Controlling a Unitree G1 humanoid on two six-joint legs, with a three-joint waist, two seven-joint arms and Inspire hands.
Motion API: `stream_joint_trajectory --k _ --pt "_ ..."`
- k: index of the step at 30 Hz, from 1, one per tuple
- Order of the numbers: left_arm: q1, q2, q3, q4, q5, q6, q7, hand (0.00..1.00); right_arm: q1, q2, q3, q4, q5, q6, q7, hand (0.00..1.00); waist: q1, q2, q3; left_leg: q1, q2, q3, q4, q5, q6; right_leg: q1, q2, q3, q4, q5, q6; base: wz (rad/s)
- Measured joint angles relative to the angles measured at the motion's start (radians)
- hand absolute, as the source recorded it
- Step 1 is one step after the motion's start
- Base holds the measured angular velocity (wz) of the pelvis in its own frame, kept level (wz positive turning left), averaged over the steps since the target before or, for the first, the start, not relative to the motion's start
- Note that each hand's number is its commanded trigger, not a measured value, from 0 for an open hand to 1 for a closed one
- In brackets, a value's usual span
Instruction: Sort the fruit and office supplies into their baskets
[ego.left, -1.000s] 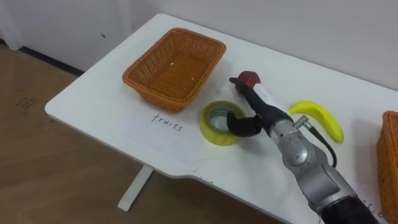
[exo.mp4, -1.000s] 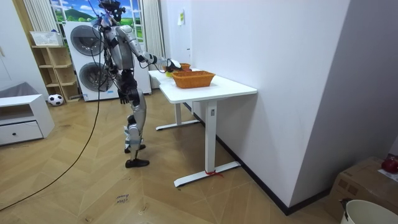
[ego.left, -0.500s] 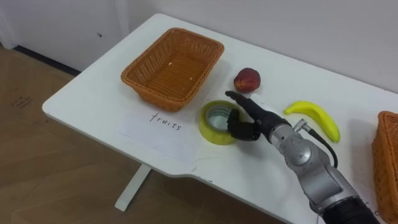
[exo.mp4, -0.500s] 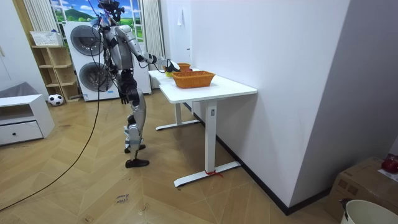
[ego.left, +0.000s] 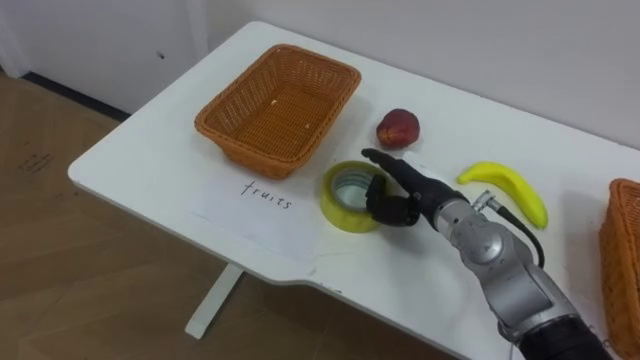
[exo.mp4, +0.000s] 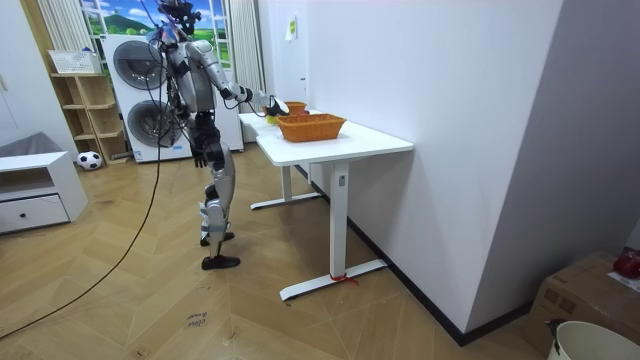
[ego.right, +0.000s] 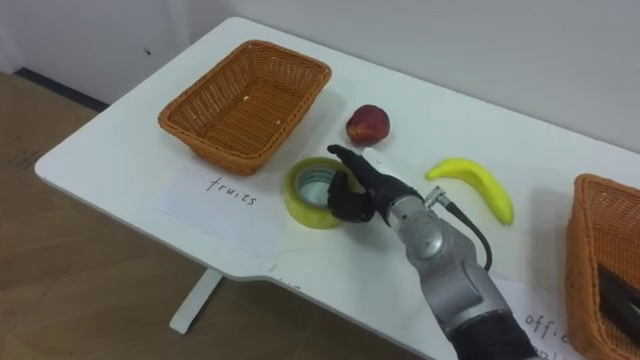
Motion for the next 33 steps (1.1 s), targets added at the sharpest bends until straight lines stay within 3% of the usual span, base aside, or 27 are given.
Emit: stream_joint_trajectory --k 7,11,16,21,24,26,28,33 --pt "0.01 0.002 0.0 0.002 -0.002 0.002 0.001 0.0 -0.002 0.0 -0.005 0.001 0.001 0.004 0.005 0.0 0.0 -0.003 0.0018 0.001 0.0 -0.003 0.0 0.0 0.0 0.003 0.0 -0.005 0.0 0.0 0.0 0.01" --pt "0.006 0.023 0.0 0.005 -0.026 0.003 -0.002 0.0 -0.013 -0.008 -0.025 0.027 0.073 0.006 0.018 0.0 -0.003 -0.022 0.005 -0.008 0.0 -0.02 0.003 0.001 -0.002 0.001 0.0 -0.034 0.0 0.0 0.0 0.1" --pt "0.012 0.03 0.002 0.01 -0.025 0.014 -0.031 0.0 -0.05 -0.048 -0.028 0.027 0.079 0.024 0.093 0.0 0.001 -0.04 0.009 -0.023 -0.003 -0.028 0.015 0.0 -0.002 -0.003 0.0 -0.044 -0.001 0.0 0.0 0.08" --pt "0.008 0.03 0.022 0.045 -0.024 0.019 -0.067 0.0 -0.074 -0.091 -0.029 0.024 0.08 0.042 0.163 0.0 0.003 -0.042 0.0084 -0.024 -0.007 -0.039 0.015 0.001 -0.001 -0.001 -0.002 -0.039 -0.001 0.0 0.0 0.07" --pt "0.007 0.03 0.039 0.042 -0.024 0.02 -0.073 0.0 -0.085 -0.123 -0.031 0.023 0.086 0.05 0.198 0.0 0.002 -0.045 0.0061 -0.023 -0.009 -0.051 0.015 0.003 -0.001 0.0 -0.002 -0.034 -0.002 0.0 0.0 0.12" --pt "0.006 0.033 0.059 0.04 -0.024 0.02 -0.081 0.0 -0.09 -0.146 -0.033 0.035 0.119 0.05 0.214 0.0 0.002 -0.055 -0.0013 -0.021 -0.012 -0.061 0.015 0.006 0.0 0.003 -0.002 -0.023 -0.002 0.0 0.0 0.11" --pt "0.002 0.036 0.061 0.04 -0.024 0.02 -0.084 0.0 -0.093 -0.16 -0.04 0.047 0.156 0.051 0.227 0.0 0.003 -0.059 -0.0037 -0.019 -0.012 -0.064 0.014 0.006 0.0 0.002 -0.001 -0.011 -0.002 0.0 0.0 0.07" --pt "0.001 0.04 0.12 0.04 -0.021 0.022 -0.1 0.0 -0.115 -0.163 -0.071 0.094 0.165 0.064 0.26 0.0 0.008 -0.076 -0.005 -0.019 -0.013 -0.068 0.014 0.006 0.0 0.005 -0.001 -0.013 -0.002 -0.001 0.002 0.01"
